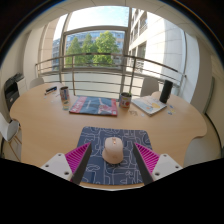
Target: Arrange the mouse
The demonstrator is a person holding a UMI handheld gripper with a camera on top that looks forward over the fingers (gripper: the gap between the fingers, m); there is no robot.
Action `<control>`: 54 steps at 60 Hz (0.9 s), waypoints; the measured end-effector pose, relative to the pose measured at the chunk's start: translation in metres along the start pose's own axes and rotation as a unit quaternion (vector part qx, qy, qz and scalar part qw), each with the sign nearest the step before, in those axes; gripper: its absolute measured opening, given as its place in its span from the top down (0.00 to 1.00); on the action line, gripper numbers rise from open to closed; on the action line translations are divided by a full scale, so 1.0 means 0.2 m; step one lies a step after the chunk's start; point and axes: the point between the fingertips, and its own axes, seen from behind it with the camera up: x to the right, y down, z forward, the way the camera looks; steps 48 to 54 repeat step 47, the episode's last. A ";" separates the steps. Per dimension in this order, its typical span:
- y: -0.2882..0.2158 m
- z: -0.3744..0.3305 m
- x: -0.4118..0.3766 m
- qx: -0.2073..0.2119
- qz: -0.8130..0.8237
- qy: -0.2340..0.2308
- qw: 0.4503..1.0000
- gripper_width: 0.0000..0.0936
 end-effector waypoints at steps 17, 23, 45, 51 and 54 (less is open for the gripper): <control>0.04 -0.71 -0.15 0.032 -0.001 0.016 0.999 0.10; 0.09 -0.87 -0.20 0.035 -0.009 0.017 0.999 0.10; 0.17 -1.08 -0.21 0.031 -0.007 0.026 0.999 0.10; 0.17 -1.08 -0.21 0.030 -0.005 0.026 0.999 0.10; 0.17 -1.08 -0.21 0.030 -0.005 0.026 0.999 0.10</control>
